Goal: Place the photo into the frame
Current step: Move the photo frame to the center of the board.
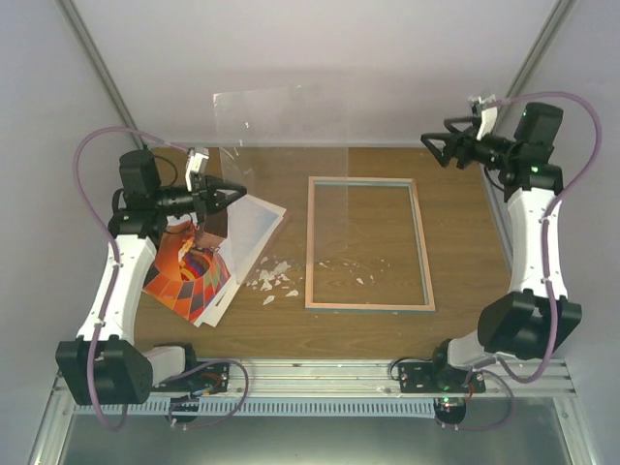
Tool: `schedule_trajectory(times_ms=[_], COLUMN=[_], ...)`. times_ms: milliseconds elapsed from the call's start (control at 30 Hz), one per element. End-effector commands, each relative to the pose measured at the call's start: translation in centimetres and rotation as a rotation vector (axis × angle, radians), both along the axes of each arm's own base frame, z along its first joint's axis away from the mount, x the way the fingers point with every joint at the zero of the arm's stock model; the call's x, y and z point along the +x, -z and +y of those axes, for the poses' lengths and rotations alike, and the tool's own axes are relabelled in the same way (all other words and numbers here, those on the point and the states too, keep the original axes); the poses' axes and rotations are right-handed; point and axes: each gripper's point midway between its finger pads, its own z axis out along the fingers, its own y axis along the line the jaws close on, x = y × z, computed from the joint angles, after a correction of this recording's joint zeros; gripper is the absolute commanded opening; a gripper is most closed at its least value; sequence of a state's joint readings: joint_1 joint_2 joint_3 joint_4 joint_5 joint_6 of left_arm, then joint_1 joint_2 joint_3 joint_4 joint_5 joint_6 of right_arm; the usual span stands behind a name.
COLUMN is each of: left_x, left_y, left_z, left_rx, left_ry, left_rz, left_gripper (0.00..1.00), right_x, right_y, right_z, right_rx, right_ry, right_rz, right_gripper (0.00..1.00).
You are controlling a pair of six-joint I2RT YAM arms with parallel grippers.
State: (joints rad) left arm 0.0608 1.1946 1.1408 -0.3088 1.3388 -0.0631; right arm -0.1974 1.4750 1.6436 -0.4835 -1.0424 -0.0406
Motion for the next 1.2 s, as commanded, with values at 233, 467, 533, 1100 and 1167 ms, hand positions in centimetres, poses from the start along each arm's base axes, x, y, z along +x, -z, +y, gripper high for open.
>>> schedule_trajectory(times_ms=[233, 467, 533, 1100, 1167], left_x=[-0.1, -0.2, -0.3, 0.9, 1.1], left_y=[0.7, 1.3, 1.5, 4.2, 4.3], left_z=[-2.7, -5.2, -5.7, -8.1, -8.2], left_rx=[-0.075, -0.090, -0.094, -0.122, -0.127], left_ry=[0.065, 0.130, 0.142, 0.187, 0.187], left_rz=[0.138, 0.192, 0.208, 0.395, 0.408], left_gripper=[0.00, 0.00, 0.00, 0.00, 0.00], right_x=[1.0, -0.3, -0.6, -2.2, -2.1], right_y=[23.2, 31.5, 33.4, 41.0, 41.2], right_z=[-14.3, -17.6, -17.8, -9.7, -8.8], right_rx=[-0.549, -0.719, -0.739, -0.622, -0.583], right_ry=[0.508, 0.513, 0.496, 0.173, 0.144], right_rz=[0.376, 0.502, 0.539, 0.680, 0.690], right_gripper=[0.73, 0.48, 0.43, 0.29, 0.28])
